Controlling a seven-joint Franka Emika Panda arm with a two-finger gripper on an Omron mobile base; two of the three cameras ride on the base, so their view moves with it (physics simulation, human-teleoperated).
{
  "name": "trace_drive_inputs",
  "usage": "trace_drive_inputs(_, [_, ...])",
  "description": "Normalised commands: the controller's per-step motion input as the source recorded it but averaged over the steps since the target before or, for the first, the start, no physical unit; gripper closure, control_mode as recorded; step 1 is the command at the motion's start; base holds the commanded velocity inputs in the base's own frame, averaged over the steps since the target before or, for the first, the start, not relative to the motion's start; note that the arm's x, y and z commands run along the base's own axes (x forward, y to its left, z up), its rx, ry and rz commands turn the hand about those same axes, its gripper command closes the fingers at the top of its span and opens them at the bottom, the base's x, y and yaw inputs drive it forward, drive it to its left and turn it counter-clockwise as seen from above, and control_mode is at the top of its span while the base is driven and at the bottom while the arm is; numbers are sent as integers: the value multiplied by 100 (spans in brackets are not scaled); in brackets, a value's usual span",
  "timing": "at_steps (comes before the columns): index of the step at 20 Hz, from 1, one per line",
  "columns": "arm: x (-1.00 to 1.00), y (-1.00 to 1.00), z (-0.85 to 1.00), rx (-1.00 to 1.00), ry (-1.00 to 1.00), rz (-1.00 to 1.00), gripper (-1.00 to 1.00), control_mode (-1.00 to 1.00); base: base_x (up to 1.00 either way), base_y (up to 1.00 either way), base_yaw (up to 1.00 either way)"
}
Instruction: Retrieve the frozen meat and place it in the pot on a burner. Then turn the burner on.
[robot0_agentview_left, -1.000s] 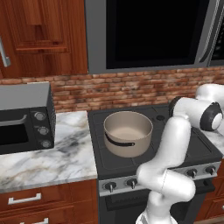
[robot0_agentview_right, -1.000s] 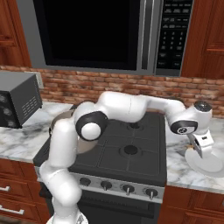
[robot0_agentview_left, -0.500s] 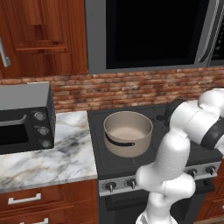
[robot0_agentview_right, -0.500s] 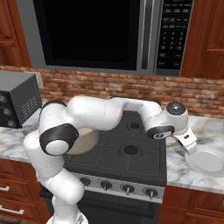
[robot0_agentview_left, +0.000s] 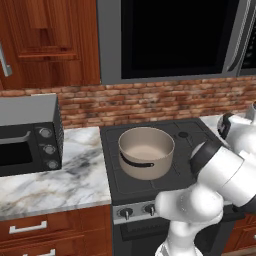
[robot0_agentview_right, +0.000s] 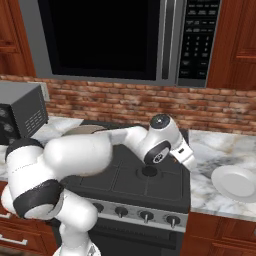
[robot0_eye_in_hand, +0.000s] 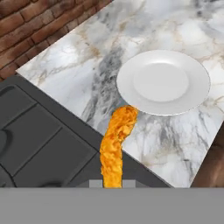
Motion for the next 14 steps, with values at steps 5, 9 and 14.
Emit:
trace_drive_inputs(5, [0, 54, 52, 1, 0, 1, 100, -100, 0, 0, 0])
trace_drive_inputs(9, [0, 49, 34, 10, 3, 7, 100, -100, 0, 0, 0])
trace_drive_inputs(14, [0, 37, 27, 19, 1, 17, 100, -100, 0, 0, 0])
